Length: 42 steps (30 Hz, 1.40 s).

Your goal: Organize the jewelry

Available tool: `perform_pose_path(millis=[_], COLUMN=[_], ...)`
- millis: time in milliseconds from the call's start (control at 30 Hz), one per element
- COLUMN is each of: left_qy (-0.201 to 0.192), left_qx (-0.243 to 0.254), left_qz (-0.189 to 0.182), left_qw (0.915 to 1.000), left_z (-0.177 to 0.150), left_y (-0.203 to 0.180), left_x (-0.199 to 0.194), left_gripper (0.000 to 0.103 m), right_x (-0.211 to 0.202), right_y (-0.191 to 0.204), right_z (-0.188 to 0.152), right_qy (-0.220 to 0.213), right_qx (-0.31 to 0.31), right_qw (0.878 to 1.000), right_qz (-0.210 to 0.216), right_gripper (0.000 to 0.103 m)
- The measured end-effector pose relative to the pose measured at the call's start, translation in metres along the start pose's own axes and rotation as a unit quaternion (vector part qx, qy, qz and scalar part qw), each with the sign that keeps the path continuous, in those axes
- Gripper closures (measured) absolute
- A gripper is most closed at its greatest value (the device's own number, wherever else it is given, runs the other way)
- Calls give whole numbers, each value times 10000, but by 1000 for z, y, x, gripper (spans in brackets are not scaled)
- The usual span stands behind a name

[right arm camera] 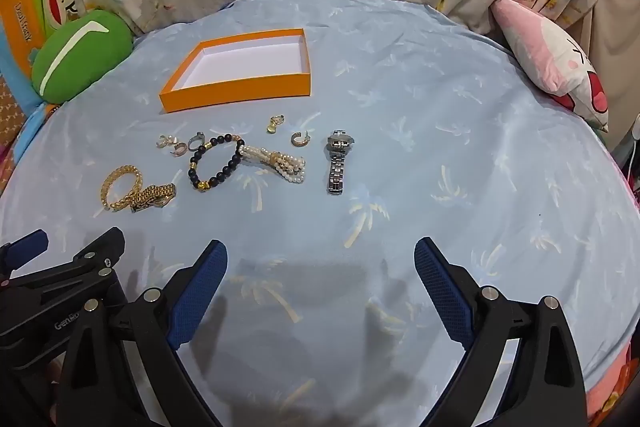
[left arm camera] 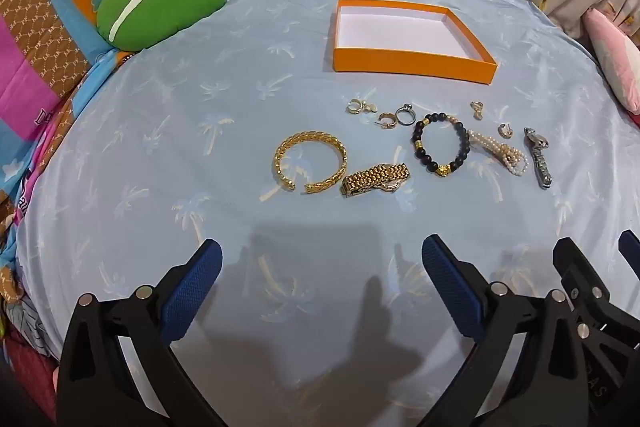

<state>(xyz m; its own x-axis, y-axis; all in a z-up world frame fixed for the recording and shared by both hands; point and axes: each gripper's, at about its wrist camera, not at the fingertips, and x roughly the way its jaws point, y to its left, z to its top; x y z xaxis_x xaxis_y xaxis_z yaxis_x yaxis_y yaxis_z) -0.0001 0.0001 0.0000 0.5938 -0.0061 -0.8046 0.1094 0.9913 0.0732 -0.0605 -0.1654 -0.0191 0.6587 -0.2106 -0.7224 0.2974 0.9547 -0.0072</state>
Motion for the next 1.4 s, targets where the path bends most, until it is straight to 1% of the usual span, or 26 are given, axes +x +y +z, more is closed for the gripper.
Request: perform_pose_path(millis=[133, 200, 300, 367, 500, 667, 1400], left_qy=[-102, -266, -115, -167, -148, -17, -93], left_qx=[-38, -45, 5, -36, -40, -103, -47], left_qz=[-32, 47, 47, 50, 71, 72, 123], left_qw=[9999, 9996, 9999, 9998, 9999, 9999, 9999], left_z=[-2, -9, -1, -1, 0, 0, 0], left_y=[1, -3, 0, 1, 3, 5, 3], left_x=[-3, -7, -5, -6, -6, -2, -3], left_gripper=[6, 6, 6, 6, 6, 5, 5], right_x=[2, 1, -2, -1, 0, -3, -2], right_y=[-1, 1, 1, 0, 0, 4, 5], right_z=[0, 0, 0, 0, 0, 0, -1], right_qy=[37, -6, -15, -12, 1, -4, 11], right_qx=[3, -32, -21, -14, -10, -35, -25], right_qw=[10000, 10000, 10000, 10000, 10000, 10000, 10000], right_qz=[-18, -46, -26, 0, 3, 17, 42], right_gripper=[10, 10, 10, 10, 10, 10, 10])
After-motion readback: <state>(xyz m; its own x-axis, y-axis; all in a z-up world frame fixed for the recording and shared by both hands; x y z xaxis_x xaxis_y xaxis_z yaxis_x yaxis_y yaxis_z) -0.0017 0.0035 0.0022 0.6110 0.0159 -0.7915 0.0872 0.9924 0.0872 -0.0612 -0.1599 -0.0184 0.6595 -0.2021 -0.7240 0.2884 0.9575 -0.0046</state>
